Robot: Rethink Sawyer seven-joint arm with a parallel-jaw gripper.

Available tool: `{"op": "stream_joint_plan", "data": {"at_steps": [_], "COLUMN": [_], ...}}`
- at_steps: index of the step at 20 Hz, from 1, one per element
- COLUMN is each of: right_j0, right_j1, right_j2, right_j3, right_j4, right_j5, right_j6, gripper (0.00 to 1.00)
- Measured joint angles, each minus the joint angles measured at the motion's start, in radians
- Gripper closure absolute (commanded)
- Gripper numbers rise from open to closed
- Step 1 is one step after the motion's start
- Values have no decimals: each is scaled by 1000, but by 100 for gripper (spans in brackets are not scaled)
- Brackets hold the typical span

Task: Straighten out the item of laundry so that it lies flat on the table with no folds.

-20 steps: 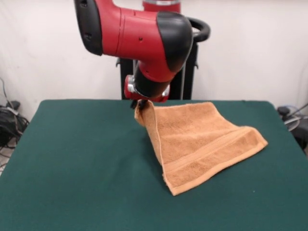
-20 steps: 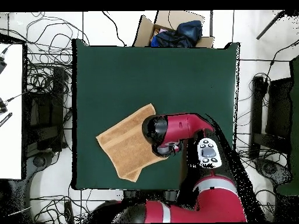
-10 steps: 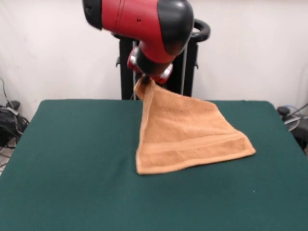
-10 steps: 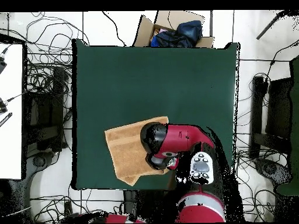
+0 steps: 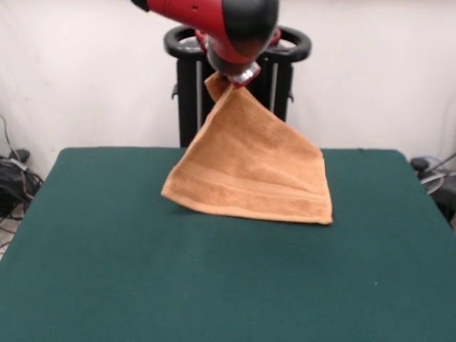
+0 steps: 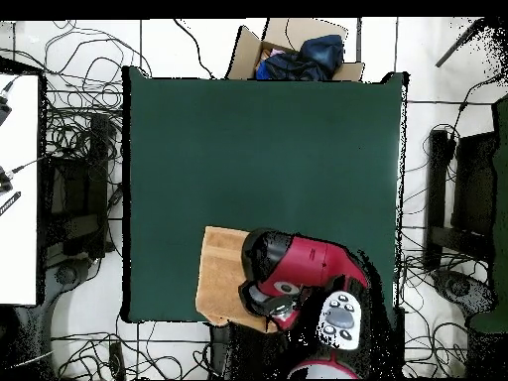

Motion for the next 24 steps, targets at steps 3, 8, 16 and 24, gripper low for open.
{"op": "stream_joint_plan", "data": {"at_steps": [3,8,16,24], "right_j0": [-1,-11,-20,-24], "right_j1": [0,3,28,27], "right_j2": [-22,-40,-62,-83], "right_j3": [29,67,68,67], "right_j4": [19,25,44,63], "right_j5": [0,0,0,0], "right_j6": [33,41,41,41], "gripper": [100,100,100,100]}}
